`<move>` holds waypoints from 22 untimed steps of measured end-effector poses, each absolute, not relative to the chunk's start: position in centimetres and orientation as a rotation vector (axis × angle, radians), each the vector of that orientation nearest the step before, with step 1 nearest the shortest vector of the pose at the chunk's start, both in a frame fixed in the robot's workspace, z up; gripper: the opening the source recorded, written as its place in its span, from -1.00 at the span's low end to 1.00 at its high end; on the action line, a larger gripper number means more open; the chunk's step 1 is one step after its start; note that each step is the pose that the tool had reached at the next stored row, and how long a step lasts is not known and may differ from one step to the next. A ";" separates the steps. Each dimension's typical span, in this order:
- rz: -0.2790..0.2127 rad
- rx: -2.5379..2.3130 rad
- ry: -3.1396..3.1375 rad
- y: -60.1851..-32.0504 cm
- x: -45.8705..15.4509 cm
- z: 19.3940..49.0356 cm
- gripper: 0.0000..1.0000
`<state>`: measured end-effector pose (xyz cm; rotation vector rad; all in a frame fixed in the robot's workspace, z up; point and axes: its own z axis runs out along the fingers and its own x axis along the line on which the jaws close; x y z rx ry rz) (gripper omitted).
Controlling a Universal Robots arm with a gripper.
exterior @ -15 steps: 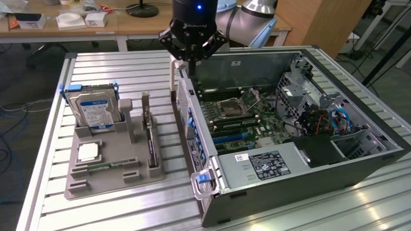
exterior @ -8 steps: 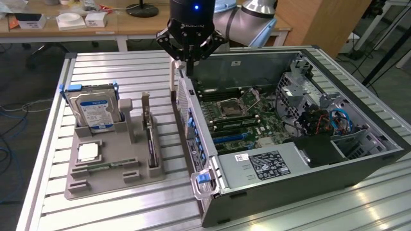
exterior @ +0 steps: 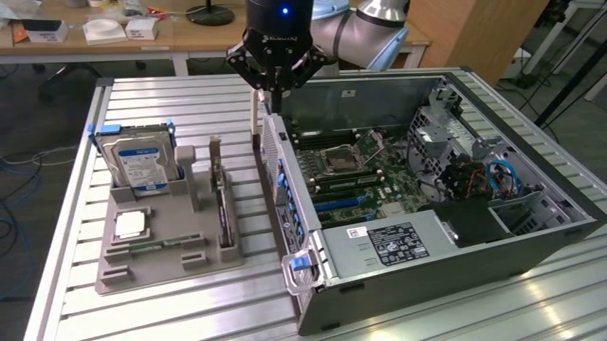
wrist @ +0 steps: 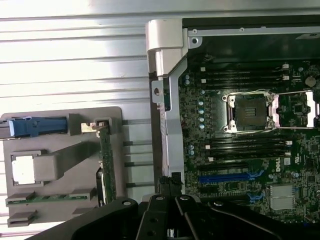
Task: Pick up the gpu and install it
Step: 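Reach for the gpu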
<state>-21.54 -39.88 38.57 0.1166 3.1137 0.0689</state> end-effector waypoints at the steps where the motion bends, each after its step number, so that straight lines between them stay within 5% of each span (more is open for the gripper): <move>1: 0.069 0.117 3.114 -39.9 -21.6 38.6 -0.80; 22: 0.069 0.117 3.114 -39.9 -23.1 38.5 -0.80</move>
